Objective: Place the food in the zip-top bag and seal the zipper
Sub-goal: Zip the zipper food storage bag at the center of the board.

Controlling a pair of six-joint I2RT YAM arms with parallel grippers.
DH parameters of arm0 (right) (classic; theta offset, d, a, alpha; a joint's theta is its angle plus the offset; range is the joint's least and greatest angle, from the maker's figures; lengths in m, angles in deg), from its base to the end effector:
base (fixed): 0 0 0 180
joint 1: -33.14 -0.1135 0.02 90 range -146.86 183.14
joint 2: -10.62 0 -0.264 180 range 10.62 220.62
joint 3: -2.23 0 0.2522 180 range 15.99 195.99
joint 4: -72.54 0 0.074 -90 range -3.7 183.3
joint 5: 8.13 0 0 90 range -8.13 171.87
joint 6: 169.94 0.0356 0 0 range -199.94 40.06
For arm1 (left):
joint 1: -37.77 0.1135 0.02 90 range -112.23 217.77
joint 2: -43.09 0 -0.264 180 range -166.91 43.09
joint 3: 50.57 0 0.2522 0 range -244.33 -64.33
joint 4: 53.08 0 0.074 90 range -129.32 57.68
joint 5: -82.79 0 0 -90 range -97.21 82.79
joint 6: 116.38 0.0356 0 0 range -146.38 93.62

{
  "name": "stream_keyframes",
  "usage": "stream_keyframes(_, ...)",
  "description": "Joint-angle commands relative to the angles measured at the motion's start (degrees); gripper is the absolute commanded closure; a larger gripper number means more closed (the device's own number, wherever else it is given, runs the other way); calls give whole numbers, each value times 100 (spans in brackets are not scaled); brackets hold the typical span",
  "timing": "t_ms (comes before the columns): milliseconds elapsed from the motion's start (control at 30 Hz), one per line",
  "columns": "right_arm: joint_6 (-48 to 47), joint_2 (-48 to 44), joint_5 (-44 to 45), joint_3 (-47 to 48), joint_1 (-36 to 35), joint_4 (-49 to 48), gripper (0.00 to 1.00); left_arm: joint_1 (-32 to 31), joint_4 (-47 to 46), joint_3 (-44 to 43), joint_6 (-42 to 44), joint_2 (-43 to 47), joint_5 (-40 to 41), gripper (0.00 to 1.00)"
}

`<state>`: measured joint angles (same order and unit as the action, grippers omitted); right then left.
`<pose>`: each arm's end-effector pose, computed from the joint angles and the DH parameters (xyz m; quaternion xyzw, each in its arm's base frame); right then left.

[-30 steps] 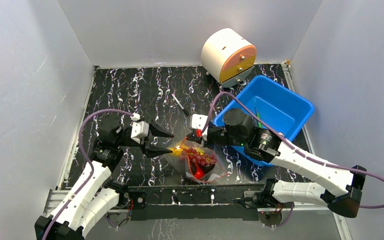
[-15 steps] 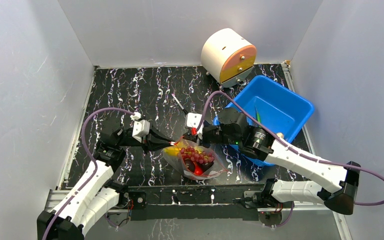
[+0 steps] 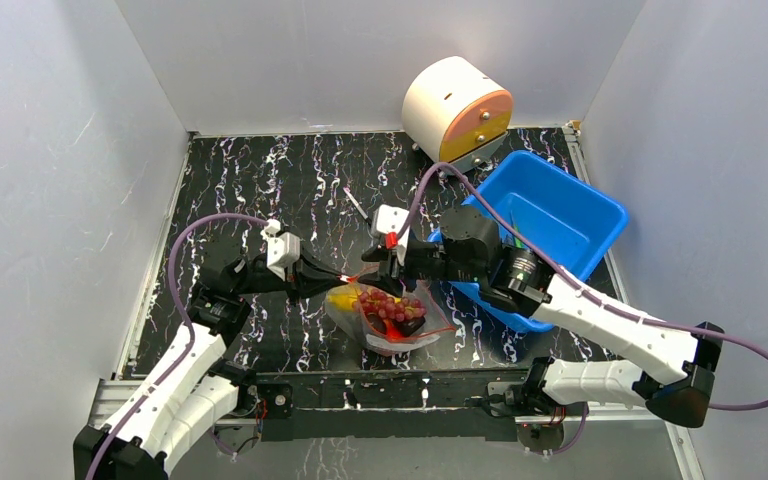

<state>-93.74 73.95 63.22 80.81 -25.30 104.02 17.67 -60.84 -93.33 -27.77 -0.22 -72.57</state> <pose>0.1202 0.2175 0.3856 -0.5438 0.5802 0.3448 0.4987 0.1469 -0.0882 0.3033 0.4901 0.4833 -0.4685 0.5538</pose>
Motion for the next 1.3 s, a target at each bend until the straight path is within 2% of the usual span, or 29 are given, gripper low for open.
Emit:
stream_keyframes(0, 638, 252, -266, 448, -21, -330, 63, -21, -3, -278, -230, 141, 178, 100)
stream_keyframes(300, 803, 524, -346, 537, -161, -503, 62, -27, 1094, -819, -157, 8, 402, 100)
stream_keyframes(700, 515, 847, 157, 675, -264, -292, 72, -27, 1071, -855, -292, -29, 297, 100)
stream_keyframes(767, 449, 872, 240, 705, -269, -230, 76, -23, 1103, -855, -256, -14, 280, 100)
stream_keyframes(900, 334, 826, 347, 700, -280, -224, 92, -25, 1156, -866, -213, 48, 290, 100)
stream_keyframes(1033, 204, 744, 424, 686, -282, -122, 100, -23, 1197, -795, -36, 198, 444, 100)
stream_keyframes(1167, 61, 603, 454, 591, -281, 9, 100, -22, 482, -269, -230, 859, 609, 100)
stream_keyframes(1267, 6, 543, 450, 542, -283, 94, 100, -27, 459, -203, -275, 885, 514, 100)
